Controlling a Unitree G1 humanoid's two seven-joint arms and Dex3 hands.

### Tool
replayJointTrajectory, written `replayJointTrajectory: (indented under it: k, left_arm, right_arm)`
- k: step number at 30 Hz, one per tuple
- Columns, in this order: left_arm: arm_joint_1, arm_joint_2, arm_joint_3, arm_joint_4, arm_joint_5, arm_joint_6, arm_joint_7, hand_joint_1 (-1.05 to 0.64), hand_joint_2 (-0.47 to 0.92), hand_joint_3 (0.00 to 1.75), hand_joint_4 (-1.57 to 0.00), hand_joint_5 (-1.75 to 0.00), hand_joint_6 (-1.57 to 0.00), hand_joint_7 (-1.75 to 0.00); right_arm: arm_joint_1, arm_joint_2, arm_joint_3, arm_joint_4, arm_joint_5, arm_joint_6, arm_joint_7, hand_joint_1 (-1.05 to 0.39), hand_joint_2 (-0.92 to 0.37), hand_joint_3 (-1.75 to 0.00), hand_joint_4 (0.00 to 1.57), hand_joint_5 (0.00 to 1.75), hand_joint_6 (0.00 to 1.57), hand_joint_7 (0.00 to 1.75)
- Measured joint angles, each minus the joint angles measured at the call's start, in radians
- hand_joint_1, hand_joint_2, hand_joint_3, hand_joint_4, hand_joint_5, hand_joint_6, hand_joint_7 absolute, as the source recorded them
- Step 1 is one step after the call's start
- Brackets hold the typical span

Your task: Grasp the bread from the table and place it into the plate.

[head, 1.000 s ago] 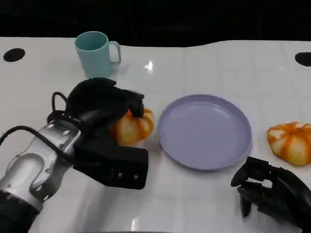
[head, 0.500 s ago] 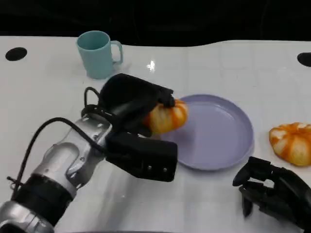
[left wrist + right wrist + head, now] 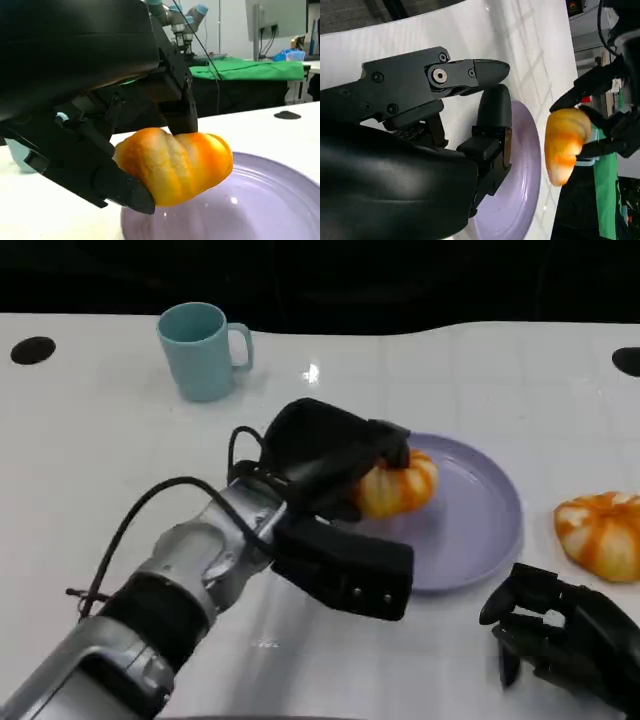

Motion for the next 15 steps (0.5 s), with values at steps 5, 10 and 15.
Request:
replayJointTrajectory:
  k: [5, 10, 15]
  left_arm:
    - [-0.053, -0.058, -0.027, 0.072, -0.001, -0.006, 0.014, -0.32, 0.91, 0.43, -0.89, -1.75, -0.82, -1.03]
    - [-0.072, -0.093, -0.038, 0.138, -0.002, -0.013, 0.036, -0.32, 0.89, 0.46, -0.92, -1.75, -0.77, -1.21]
    - [-0.107, -0.131, -0.06, 0.218, -0.001, -0.003, 0.065, -0.32, 0.87, 0.54, -0.93, -1.75, -0.71, -1.38]
  right_arm:
    - [-0.001, 0.0, -0.001, 0.002, 0.004, 0.0, 0.007, -0.51, -0.92, -0.28, 0.7, 1.75, 0.67, 1.4]
    - [-0.002, 0.0, -0.001, 0.004, 0.006, 0.0, 0.009, -0.51, -0.92, -0.27, 0.7, 1.75, 0.67, 1.4]
    - [-0.002, 0.0, -0.002, 0.005, 0.007, -0.002, 0.009, -0.51, -0.92, -0.27, 0.71, 1.75, 0.67, 1.41]
